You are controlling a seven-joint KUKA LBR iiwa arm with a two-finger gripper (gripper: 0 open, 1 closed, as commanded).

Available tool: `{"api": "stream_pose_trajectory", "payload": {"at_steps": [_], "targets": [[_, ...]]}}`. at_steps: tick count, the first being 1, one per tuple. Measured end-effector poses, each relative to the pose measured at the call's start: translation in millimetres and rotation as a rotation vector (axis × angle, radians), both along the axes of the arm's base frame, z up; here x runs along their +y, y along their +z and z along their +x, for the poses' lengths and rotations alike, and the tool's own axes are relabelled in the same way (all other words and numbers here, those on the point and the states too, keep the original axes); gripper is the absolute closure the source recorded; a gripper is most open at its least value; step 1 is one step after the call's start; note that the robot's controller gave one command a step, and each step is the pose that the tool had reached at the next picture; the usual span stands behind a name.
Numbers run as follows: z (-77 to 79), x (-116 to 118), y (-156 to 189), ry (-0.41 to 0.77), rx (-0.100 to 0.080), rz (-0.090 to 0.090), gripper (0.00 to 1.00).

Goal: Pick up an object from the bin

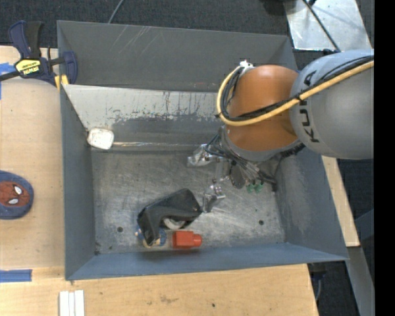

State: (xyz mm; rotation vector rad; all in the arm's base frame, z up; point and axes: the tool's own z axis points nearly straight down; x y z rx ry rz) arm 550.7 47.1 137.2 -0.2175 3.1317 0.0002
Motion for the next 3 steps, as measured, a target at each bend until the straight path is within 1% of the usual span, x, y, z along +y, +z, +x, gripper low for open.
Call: {"api": "stream_pose_trajectory", "payload": {"at_steps": [1,2,3], "targets": [[-51.4,41,-60,0.356,-0.017,-0.002,0.00],[-50.9,41,-60,0.354,-0.018,-0.001,1.00],[-51.6,79,81,0.678,-0.002,-0.001,1.00]]}}
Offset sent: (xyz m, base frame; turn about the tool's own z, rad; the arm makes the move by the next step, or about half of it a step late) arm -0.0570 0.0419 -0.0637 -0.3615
